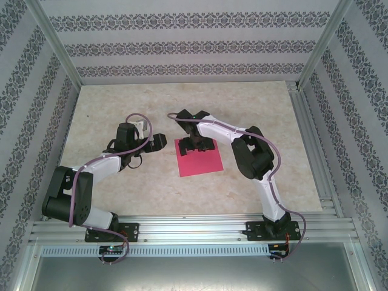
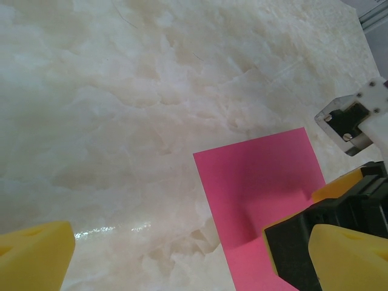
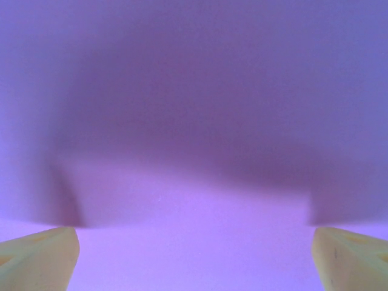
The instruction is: Fold a paper plane with a square sheet of paper (pick it up from the middle)
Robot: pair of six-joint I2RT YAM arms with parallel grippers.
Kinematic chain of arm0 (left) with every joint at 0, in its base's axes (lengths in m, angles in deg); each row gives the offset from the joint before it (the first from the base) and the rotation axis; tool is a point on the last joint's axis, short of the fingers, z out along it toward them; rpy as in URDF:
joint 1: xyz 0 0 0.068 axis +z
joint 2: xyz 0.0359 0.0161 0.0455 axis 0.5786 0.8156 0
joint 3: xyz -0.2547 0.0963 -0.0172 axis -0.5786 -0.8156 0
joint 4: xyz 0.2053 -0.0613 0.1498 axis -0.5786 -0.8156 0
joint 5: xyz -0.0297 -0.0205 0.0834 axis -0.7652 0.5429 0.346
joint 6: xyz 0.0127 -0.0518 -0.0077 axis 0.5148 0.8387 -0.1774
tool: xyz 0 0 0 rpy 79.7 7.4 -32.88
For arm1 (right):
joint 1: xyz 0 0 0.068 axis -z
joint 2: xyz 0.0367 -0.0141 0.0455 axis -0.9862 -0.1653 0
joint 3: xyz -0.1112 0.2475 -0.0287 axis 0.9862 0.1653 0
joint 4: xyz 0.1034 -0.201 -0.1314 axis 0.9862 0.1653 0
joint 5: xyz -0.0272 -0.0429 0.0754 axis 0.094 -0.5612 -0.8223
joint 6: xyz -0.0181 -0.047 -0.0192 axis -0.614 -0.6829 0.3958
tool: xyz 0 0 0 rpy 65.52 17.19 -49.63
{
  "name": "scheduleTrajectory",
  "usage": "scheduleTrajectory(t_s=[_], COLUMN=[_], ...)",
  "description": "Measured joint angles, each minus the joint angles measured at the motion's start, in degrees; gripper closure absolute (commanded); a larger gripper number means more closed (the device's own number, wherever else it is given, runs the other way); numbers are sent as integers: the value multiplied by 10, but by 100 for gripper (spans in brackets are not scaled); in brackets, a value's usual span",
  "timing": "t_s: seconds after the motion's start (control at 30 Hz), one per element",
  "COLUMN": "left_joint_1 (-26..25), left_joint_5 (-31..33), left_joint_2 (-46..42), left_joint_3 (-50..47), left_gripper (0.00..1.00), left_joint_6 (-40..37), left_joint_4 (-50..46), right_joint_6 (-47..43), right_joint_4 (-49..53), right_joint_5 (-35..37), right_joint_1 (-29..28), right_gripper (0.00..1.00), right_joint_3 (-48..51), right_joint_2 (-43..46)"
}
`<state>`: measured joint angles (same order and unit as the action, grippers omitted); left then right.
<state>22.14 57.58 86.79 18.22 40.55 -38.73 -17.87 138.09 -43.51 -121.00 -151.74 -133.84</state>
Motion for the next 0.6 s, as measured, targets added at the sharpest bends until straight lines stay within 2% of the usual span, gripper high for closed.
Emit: scheduleTrajectory(t_s=[0.13,0.53,0.6], left_joint_1=[0,0,0], left_joint_5=[0,7,7], left_joint_2=[0,-7,-7], left_joint_3=[0,0,0], left_gripper=[0,0,0], left_joint_6=[0,-1,-1], left_joint_4=[-5,-10,-11], right_joint_6=[0,2,1], right_joint_4=[-16,-40,-38], right_joint_5=[-8,-9,-7], right_joint_1=[0,5,5], right_gripper=[9,38,40], right_joint_3=[12,36,35], right_joint_2=[-3,10,10])
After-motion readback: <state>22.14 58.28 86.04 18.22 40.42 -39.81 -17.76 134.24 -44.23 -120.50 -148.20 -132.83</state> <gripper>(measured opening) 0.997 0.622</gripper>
